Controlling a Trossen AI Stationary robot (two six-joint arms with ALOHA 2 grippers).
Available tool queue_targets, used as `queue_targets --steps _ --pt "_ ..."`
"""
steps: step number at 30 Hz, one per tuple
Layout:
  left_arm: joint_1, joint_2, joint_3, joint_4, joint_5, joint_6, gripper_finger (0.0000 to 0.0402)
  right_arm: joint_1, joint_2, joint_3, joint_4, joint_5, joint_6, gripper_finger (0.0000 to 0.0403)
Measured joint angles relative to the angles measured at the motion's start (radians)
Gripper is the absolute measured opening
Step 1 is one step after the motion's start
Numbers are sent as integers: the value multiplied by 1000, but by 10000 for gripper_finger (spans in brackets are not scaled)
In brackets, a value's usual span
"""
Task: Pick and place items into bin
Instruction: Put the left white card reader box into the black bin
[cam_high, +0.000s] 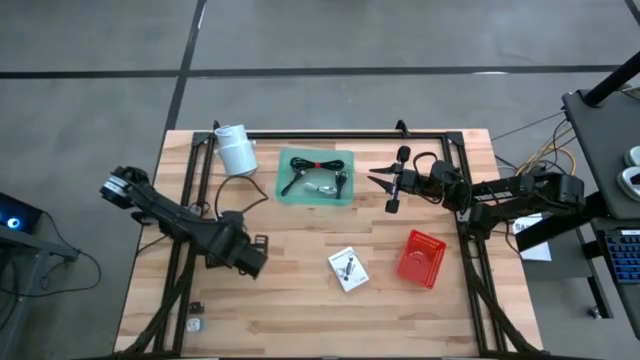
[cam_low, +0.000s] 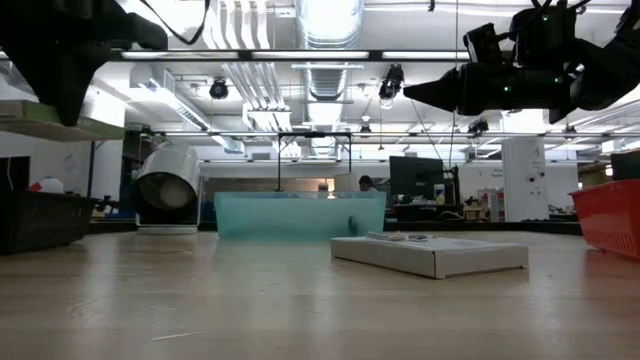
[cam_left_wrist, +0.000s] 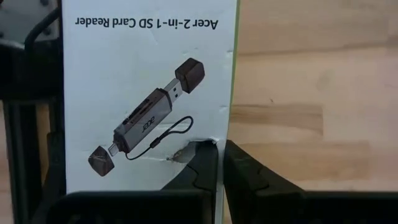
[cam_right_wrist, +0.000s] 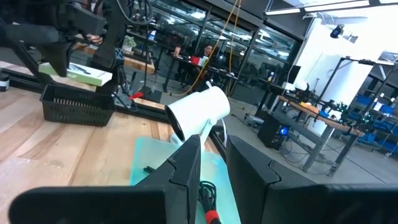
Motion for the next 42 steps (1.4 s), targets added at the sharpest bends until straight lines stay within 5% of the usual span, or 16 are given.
queue_targets --steps 15,42 --pt "17 -33 -156 45 2 -157 0 0 0 0 0 0 -33 66" --pt "29 -32 -239 125 7 -159 25 0 0 0 0 0 -35 66"
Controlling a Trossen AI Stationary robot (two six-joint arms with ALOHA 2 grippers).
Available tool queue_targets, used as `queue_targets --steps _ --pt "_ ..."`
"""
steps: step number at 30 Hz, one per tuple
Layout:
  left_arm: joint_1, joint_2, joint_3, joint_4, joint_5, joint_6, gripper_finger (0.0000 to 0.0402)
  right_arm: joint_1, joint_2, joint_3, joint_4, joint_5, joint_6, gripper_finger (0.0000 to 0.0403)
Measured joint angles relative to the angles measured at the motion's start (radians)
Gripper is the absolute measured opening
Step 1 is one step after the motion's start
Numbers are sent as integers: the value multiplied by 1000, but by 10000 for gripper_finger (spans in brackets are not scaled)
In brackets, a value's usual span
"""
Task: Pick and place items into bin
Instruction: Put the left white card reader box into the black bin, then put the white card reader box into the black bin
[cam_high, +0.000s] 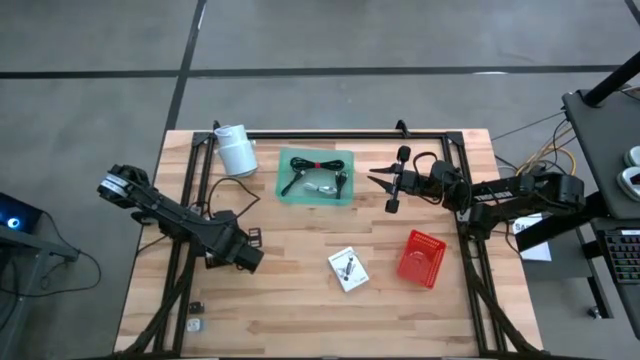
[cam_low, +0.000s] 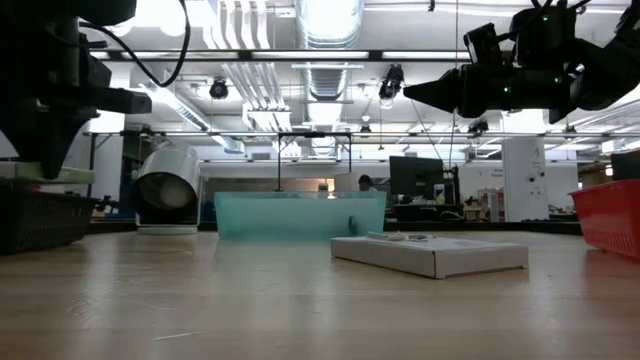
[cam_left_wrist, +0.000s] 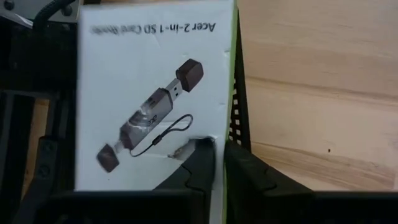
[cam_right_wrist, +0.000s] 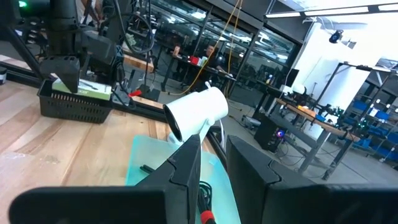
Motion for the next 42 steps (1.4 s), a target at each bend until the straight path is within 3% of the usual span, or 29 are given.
queue_targets --steps 9,14,16,19,24,28,32,35,38,42 --pt "0 -5 0 0 0 14 78 0 0 0 0 0 0 66" --pt "0 -6 18 -2 -4 126 92 0 0 0 0 0 0 66" --pt "0 -9 32 -2 -32 182 93 0 0 0 0 0 0 66" --pt "0 -11 54 14 -152 297 94 0 0 0 0 0 0 66" --pt "4 -11 74 223 -426 718 94 0 0 0 0 0 0 66" --pt "18 -11 66 569 -527 1252 94 0 0 0 0 0 5 66" --pt "20 20 64 1011 -503 1876 94 0 0 0 0 0 32 66" --pt "23 54 65 1305 -372 2238 94 0 0 0 -4 0 61 66" --pt "32 99 64 1439 -250 2409 94 0 0 0 -11 0 64 66" --pt "49 148 64 1420 -236 2438 94 0 0 0 -28 0 64 66"
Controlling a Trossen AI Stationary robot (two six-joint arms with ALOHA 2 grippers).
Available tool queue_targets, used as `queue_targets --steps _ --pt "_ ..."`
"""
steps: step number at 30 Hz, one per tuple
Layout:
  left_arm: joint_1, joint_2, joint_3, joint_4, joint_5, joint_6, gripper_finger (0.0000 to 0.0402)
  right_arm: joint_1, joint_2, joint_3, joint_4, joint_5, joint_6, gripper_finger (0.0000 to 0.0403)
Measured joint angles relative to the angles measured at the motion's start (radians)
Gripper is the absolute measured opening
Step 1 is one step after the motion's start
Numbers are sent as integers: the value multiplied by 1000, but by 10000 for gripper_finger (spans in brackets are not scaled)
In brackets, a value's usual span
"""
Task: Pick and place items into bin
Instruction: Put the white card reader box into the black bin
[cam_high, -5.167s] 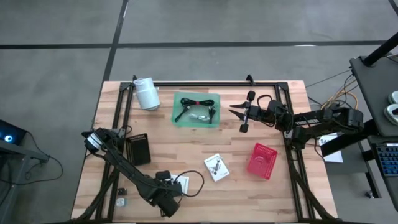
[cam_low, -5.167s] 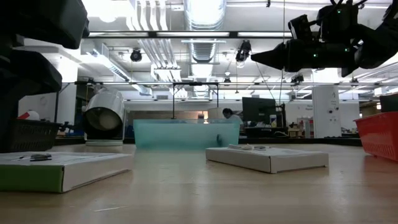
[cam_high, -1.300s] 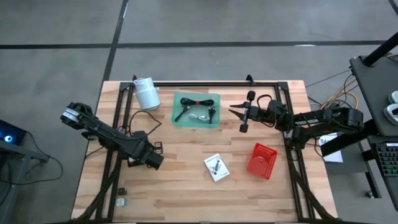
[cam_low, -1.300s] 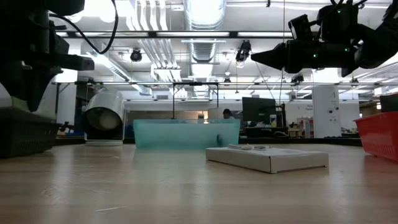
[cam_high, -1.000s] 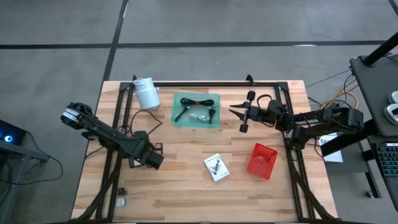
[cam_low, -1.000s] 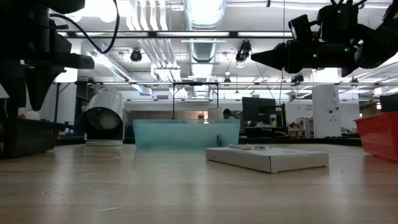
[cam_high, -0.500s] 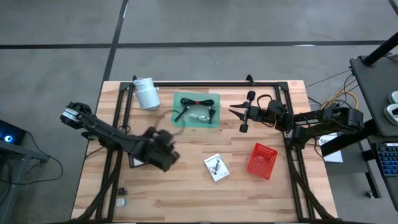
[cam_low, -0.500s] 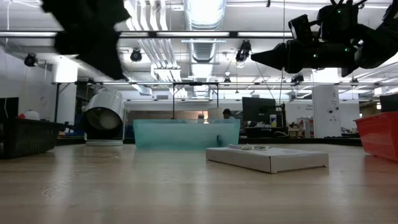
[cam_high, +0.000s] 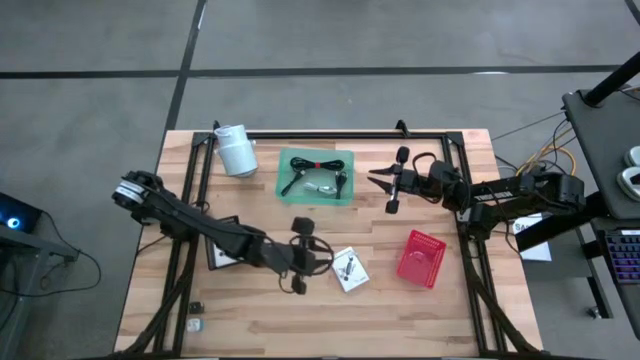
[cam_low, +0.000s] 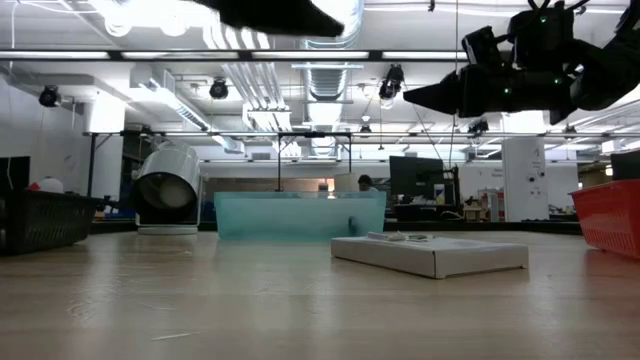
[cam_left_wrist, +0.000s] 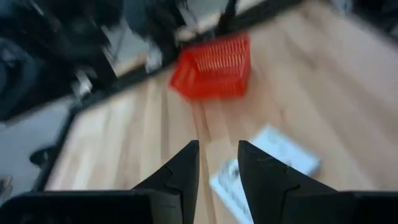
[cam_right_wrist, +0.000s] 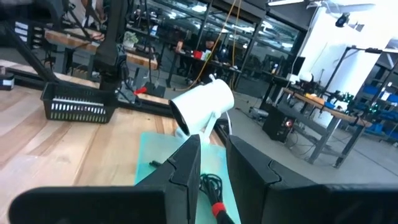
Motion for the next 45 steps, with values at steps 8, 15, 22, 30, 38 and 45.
queue_targets --steps 8,15,22,30,38,45 --pt "86 130 5 -75 148 -1 94 0 0 0 -41 0 0 66" --pt "125 199 55 -69 348 23 134 0 0 0 -42 0 0 66" --pt "126 251 94 -68 414 84 181 0 0 0 -48 0 0 66" --pt "126 322 137 -74 457 108 167 0 0 0 -47 0 -1 66" --pt "134 372 163 -78 499 111 164 0 0 0 -47 0 -1 66" --pt "146 440 196 -77 505 118 163 0 0 0 -47 0 -1 66"
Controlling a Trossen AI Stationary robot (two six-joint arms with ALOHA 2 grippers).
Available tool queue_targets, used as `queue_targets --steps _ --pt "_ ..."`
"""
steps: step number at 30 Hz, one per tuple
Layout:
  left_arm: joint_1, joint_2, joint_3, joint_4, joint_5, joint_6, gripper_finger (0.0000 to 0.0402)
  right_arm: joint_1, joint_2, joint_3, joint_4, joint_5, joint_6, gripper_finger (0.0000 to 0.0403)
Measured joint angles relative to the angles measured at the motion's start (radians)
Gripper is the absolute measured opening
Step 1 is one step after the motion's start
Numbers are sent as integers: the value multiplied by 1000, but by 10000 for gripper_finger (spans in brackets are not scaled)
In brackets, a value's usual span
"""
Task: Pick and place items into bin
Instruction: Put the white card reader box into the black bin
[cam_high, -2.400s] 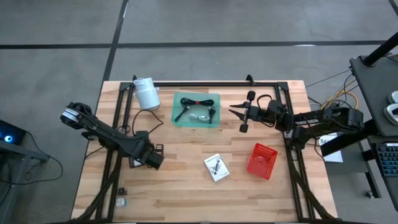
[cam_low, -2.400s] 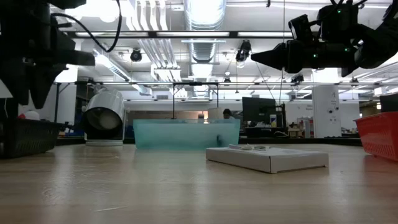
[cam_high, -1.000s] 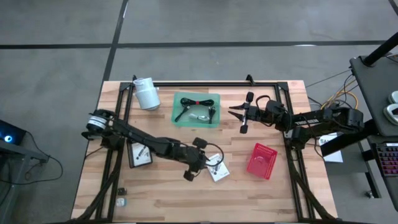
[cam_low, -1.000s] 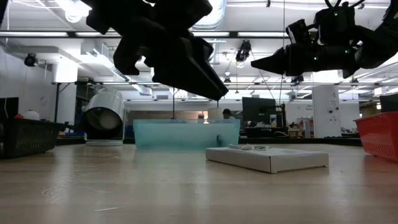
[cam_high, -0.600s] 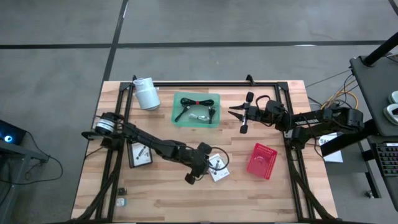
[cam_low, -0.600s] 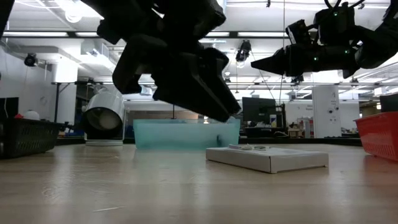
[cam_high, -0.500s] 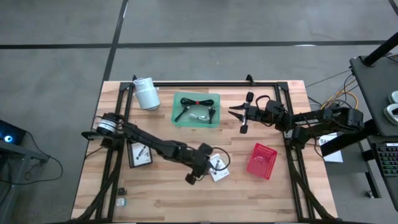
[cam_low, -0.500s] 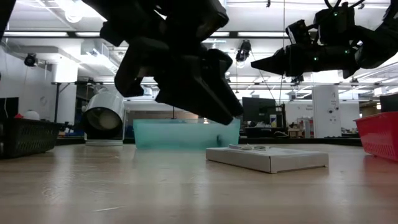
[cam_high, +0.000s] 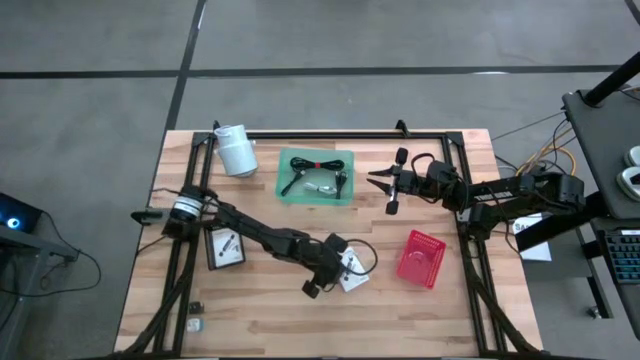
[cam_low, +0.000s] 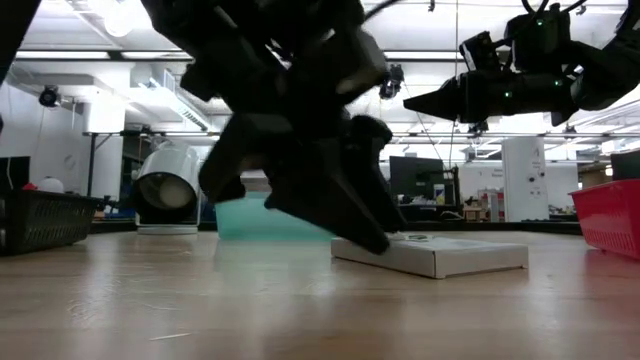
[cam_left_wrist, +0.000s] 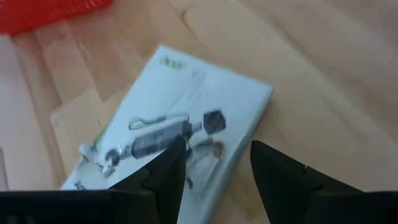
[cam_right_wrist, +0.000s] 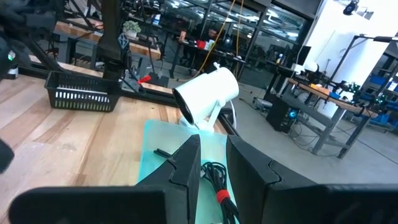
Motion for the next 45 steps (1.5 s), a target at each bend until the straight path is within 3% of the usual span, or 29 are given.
queue_targets --steps 12,22,25,32,37,45 --pt "7 69 113 -214 7 13 154 0 0 0 0 0 -3 66" --pt "7 76 142 -246 28 11 21 0 0 0 0 0 0 66" --pt "7 76 143 -266 28 -5 9 0 0 0 0 0 0 66" --pt "7 39 139 -327 6 -114 11 0 0 0 0 0 0 66" --pt "7 -47 132 -452 -94 -257 11 0 0 0 0 0 -3 66" --pt "7 -216 127 -646 -228 -668 11 0 -1 0 0 0 -3 66"
